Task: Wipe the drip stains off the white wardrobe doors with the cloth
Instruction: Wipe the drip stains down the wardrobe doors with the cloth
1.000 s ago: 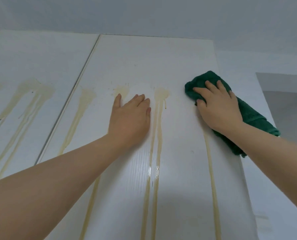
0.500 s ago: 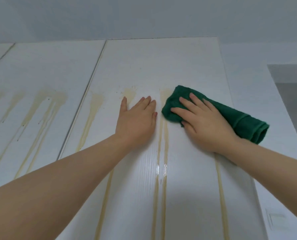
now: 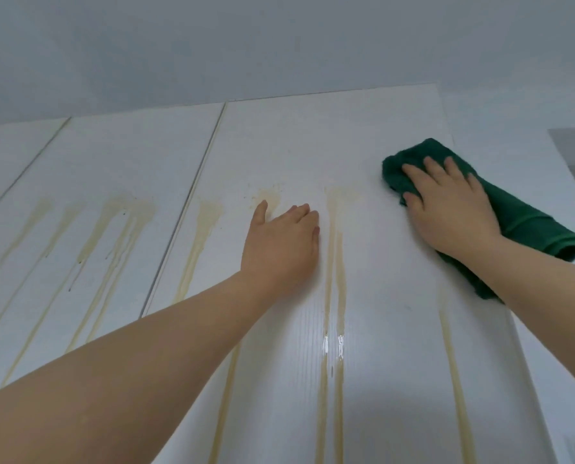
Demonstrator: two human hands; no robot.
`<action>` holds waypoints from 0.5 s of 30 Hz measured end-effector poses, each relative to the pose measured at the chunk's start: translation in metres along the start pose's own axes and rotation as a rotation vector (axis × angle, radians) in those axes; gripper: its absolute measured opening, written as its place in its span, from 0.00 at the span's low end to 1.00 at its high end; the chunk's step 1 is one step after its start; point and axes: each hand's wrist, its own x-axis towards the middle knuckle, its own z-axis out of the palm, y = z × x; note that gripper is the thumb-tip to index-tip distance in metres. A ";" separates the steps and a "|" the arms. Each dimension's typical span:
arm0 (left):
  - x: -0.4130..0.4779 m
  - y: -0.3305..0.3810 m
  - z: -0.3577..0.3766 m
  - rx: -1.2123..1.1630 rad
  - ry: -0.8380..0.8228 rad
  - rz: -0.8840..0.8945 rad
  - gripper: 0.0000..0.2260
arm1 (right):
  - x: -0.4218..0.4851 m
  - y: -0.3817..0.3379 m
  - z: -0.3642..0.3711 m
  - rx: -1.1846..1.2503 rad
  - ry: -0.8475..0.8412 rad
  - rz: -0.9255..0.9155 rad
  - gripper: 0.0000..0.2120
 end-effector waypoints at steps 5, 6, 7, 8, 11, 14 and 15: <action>0.004 -0.002 0.003 -0.001 0.057 -0.031 0.21 | -0.008 -0.025 0.006 -0.012 -0.016 -0.148 0.24; 0.005 0.000 0.004 -0.011 0.061 -0.039 0.21 | -0.007 -0.024 0.005 -0.006 -0.017 -0.230 0.23; 0.005 0.000 0.006 -0.023 0.066 -0.047 0.22 | -0.002 -0.019 0.004 -0.002 -0.010 -0.248 0.23; 0.005 0.001 0.007 -0.034 0.073 -0.045 0.24 | 0.004 -0.013 0.003 0.002 0.006 -0.194 0.23; 0.003 -0.001 0.008 -0.030 0.140 -0.002 0.32 | 0.017 -0.014 0.002 0.038 0.030 0.114 0.23; 0.005 -0.010 0.010 -0.049 0.114 0.043 0.26 | 0.009 -0.041 0.007 0.025 -0.001 -0.047 0.23; 0.007 -0.013 0.008 -0.071 0.135 0.073 0.29 | 0.004 -0.044 0.008 0.022 -0.018 -0.175 0.23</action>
